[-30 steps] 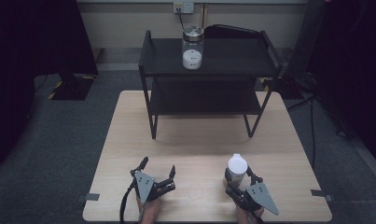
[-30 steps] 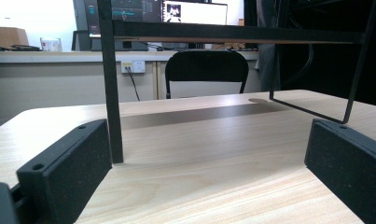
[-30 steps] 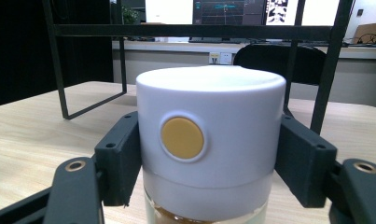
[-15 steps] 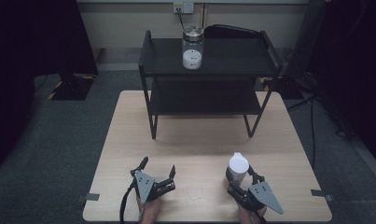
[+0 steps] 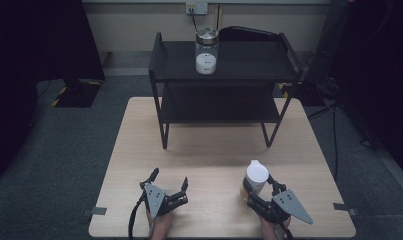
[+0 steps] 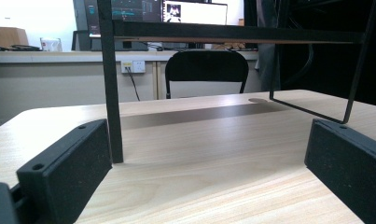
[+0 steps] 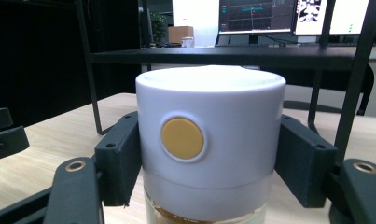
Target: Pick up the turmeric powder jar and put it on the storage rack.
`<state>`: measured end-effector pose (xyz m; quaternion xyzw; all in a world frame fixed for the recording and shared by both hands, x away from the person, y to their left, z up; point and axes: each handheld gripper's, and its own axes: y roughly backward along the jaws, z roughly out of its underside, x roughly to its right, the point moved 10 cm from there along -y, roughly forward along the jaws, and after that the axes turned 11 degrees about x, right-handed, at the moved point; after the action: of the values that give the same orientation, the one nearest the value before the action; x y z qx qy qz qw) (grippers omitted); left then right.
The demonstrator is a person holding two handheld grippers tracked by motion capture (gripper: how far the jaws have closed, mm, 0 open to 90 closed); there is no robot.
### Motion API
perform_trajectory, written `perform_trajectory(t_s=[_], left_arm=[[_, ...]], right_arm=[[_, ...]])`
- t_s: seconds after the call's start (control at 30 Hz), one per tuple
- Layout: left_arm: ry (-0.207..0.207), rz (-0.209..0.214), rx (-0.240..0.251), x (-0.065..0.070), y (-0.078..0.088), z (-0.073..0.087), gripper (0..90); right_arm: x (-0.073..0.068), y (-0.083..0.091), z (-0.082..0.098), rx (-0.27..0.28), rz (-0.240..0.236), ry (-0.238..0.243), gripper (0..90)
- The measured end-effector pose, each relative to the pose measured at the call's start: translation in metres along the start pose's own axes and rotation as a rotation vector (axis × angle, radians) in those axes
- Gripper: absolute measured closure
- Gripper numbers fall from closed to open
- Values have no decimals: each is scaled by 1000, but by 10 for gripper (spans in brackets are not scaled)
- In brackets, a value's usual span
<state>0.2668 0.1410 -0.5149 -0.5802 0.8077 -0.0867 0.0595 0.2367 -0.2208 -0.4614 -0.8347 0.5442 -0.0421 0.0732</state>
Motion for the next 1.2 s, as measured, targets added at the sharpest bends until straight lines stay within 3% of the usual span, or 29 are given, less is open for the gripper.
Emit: perform_trajectory(t_s=[0.6,1.2], left_arm=[[0,0,0,0,0,0,1],[2,4,0,0,0,0,1]], right_arm=[[15,-9,-43,17,-140,3,304],[39,-24,-93,68,-266,-53,304]])
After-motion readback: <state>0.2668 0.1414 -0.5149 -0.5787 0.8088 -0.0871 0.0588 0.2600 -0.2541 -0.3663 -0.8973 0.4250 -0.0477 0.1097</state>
